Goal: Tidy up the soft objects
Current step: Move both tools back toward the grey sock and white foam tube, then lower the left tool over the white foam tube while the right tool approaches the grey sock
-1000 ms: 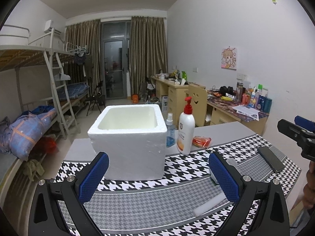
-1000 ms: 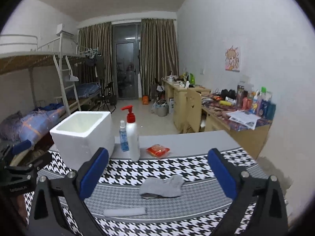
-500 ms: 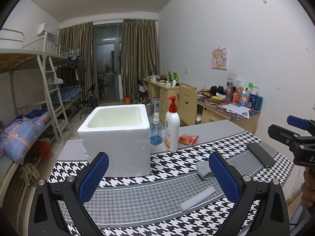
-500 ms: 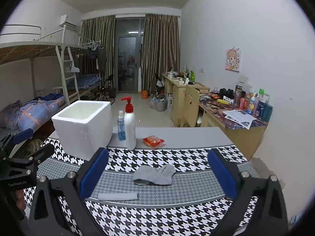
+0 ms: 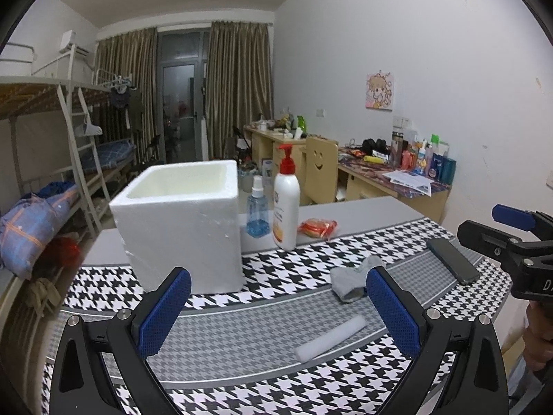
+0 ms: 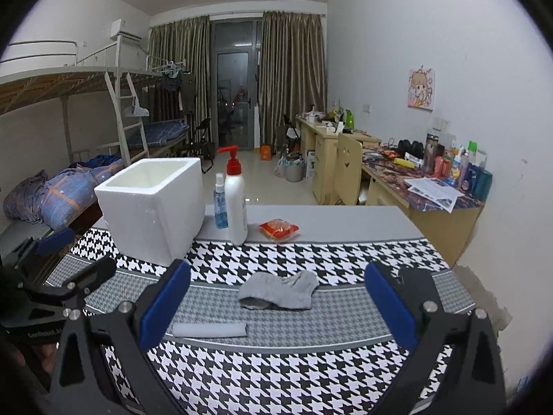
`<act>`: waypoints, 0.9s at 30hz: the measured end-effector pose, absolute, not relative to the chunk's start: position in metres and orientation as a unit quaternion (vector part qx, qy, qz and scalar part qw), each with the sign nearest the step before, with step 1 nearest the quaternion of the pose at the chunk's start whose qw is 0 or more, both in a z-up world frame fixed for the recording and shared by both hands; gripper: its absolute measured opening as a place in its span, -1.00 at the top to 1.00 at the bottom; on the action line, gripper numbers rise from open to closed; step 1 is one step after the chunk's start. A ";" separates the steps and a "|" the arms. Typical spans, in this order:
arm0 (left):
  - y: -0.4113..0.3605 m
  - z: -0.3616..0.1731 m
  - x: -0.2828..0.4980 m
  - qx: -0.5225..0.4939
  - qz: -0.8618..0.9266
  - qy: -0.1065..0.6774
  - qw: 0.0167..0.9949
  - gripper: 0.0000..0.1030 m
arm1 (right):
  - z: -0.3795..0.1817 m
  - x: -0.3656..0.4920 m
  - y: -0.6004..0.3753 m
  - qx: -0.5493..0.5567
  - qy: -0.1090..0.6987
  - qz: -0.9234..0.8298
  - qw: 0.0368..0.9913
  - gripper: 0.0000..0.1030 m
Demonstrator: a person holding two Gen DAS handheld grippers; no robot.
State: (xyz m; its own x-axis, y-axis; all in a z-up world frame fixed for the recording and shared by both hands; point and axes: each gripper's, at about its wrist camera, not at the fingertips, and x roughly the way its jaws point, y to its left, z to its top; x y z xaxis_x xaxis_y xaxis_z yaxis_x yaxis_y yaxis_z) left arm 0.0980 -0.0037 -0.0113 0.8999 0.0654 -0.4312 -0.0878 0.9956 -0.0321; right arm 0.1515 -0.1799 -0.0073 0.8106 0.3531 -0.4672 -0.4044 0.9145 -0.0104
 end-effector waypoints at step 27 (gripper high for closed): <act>-0.022 -0.039 0.110 -0.018 0.005 0.258 0.966 -0.98 | -0.022 0.139 -0.202 -0.051 0.268 0.169 0.947 -0.98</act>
